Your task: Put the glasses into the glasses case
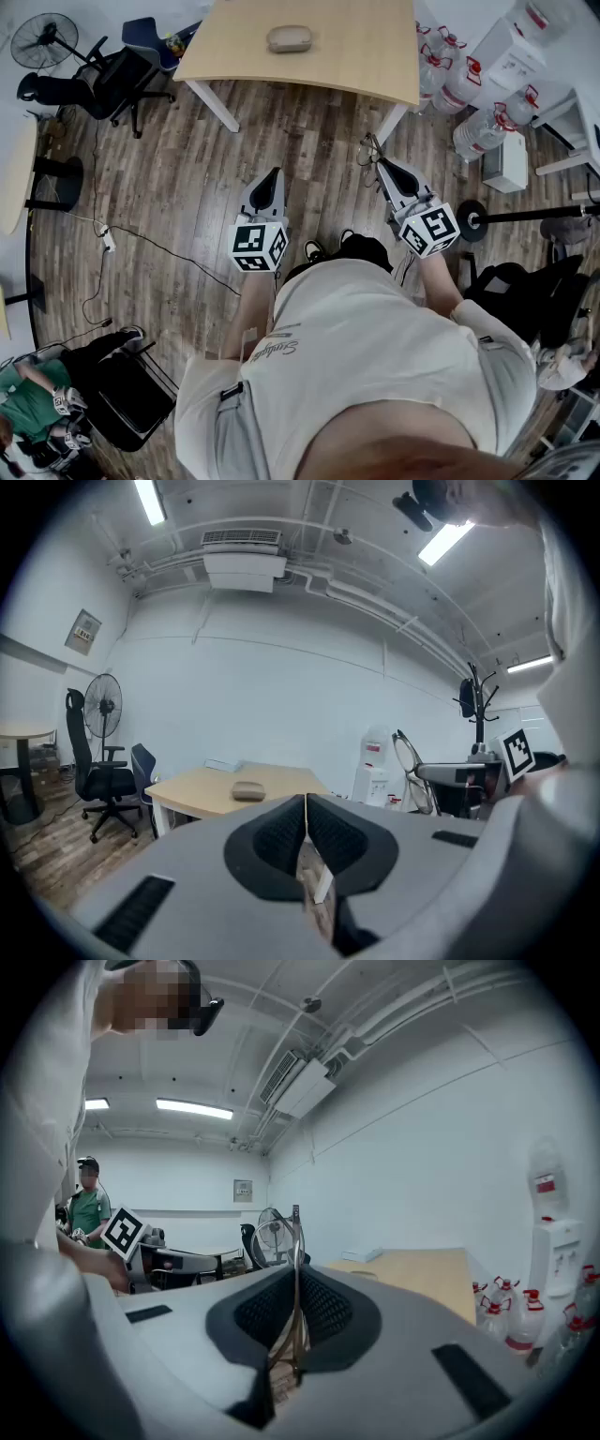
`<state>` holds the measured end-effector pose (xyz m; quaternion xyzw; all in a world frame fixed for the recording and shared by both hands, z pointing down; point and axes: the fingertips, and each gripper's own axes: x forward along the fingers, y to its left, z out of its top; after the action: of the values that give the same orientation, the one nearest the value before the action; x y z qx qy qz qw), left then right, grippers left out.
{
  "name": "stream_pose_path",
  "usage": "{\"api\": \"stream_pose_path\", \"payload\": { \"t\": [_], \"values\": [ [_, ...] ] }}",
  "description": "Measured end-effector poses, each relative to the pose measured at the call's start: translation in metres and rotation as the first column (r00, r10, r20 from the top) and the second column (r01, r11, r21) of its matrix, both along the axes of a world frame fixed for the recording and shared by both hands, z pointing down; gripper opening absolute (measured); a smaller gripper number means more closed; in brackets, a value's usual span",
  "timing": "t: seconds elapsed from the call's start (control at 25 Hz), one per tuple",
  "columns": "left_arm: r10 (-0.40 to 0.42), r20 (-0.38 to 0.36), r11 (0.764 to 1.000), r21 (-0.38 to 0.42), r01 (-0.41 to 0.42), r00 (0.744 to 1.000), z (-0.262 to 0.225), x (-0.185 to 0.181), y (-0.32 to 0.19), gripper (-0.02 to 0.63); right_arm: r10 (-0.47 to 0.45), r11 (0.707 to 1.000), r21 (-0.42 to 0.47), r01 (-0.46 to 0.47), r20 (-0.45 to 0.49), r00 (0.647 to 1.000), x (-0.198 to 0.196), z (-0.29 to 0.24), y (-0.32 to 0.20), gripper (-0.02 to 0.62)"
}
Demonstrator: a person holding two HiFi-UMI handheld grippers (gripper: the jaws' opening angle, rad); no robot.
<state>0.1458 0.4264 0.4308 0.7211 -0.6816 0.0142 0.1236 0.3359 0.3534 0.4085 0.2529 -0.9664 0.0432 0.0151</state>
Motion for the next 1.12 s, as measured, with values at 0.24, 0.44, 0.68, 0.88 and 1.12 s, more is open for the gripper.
{"api": "stream_pose_path", "payload": {
  "t": [0.24,0.44,0.68,0.88,1.12],
  "values": [
    [-0.009,0.0,1.0,-0.005,0.009,1.0,0.009,-0.021,0.002,0.016,0.011,1.0,0.011,-0.011,0.002,1.0,-0.024,0.005,-0.003,0.009],
    [-0.019,-0.018,1.0,-0.003,0.019,1.0,0.014,-0.021,0.002,0.017,0.019,1.0,-0.003,-0.019,-0.016,1.0,-0.019,0.008,-0.01,0.009],
    [-0.017,-0.031,1.0,-0.009,0.017,0.999,0.019,-0.03,-0.002,0.017,0.014,1.0,0.024,-0.013,-0.02,1.0,-0.027,-0.002,-0.01,0.009],
    [-0.016,-0.055,0.999,-0.044,0.013,0.998,0.037,-0.024,-0.006,0.017,0.008,1.0,-0.022,-0.009,-0.046,0.999,-0.025,0.015,-0.012,0.009],
    [-0.045,-0.054,0.996,-0.078,0.041,0.998,0.049,-0.042,-0.023,0.017,0.011,0.999,-0.03,-0.012,-0.05,0.999,-0.044,0.022,-0.038,0.01]
  ]
}}
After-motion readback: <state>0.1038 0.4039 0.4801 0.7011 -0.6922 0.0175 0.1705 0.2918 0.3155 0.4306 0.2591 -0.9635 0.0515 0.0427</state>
